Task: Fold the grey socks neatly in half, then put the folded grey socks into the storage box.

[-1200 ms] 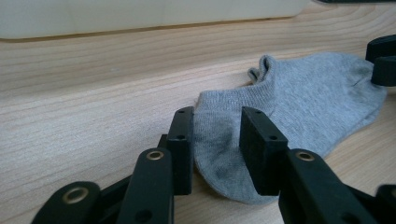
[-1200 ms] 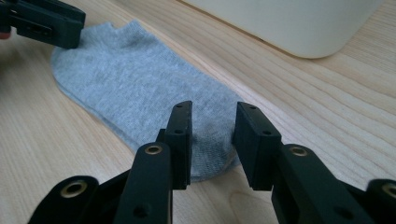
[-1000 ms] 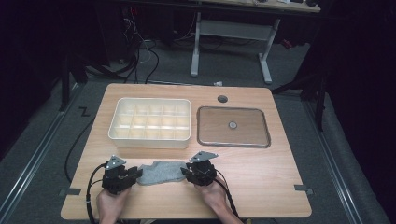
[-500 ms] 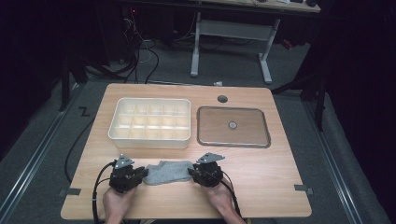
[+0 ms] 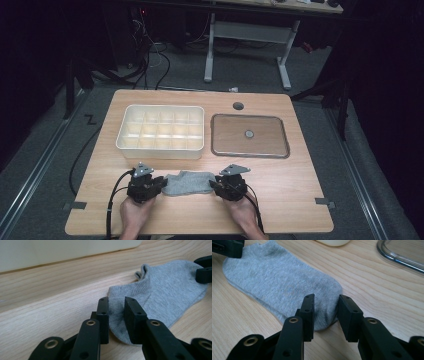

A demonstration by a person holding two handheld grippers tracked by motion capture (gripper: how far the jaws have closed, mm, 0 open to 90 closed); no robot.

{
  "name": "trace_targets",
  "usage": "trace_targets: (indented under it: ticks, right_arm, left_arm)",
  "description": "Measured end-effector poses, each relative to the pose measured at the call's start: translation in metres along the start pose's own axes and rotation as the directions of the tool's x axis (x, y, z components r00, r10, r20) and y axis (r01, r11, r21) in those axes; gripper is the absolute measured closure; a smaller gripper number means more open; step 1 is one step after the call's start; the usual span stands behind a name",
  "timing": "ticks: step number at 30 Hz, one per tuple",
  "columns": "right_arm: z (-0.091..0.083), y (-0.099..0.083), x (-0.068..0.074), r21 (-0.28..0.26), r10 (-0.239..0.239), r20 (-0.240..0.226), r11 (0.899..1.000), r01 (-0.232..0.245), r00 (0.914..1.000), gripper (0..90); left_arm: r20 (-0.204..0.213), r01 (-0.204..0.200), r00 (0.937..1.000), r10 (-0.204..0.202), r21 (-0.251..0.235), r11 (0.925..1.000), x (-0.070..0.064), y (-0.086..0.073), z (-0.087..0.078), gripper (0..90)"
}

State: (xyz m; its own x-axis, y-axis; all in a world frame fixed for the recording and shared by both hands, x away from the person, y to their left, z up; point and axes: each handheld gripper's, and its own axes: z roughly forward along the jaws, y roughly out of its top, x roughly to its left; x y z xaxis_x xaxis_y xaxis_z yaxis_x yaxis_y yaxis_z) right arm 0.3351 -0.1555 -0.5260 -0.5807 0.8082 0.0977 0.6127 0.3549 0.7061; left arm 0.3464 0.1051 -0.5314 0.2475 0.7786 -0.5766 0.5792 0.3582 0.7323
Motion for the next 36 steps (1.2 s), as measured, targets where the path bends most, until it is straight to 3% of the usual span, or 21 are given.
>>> trace_targets:
  ticks: [12,16,24,28,36]
  right_arm:
    - [-0.011,-0.008,-0.013,0.006,0.010,0.024,1.000,-0.010,0.9997,66.0]
    - [-0.015,-0.011,-0.018,0.003,0.022,0.032,1.000,-0.022,0.9992,66.0]
    - [-0.020,-0.016,-0.024,0.001,0.008,0.049,1.000,-0.008,0.9988,64.5]
    - [-0.024,-0.019,-0.032,0.006,0.022,0.055,1.000,-0.022,0.9982,63.6]
    - [-0.029,-0.023,-0.041,0.001,0.040,0.055,0.999,-0.040,0.9977,63.5]
  left_arm:
    - [0.020,-0.005,0.9998,0.005,0.015,0.9999,-0.012,-0.005,0.012,74.1]
    - [0.029,0.017,0.9994,-0.017,0.013,0.9998,-0.015,-0.006,0.016,73.0]
    - [0.041,-0.002,0.9991,0.001,0.023,0.9997,-0.022,-0.012,0.022,70.3]
    - [0.046,-0.028,0.9986,0.026,0.034,0.9990,-0.030,-0.015,0.027,67.8]
    - [0.046,-0.040,0.9982,0.038,0.034,0.9986,-0.036,-0.016,0.033,63.1]
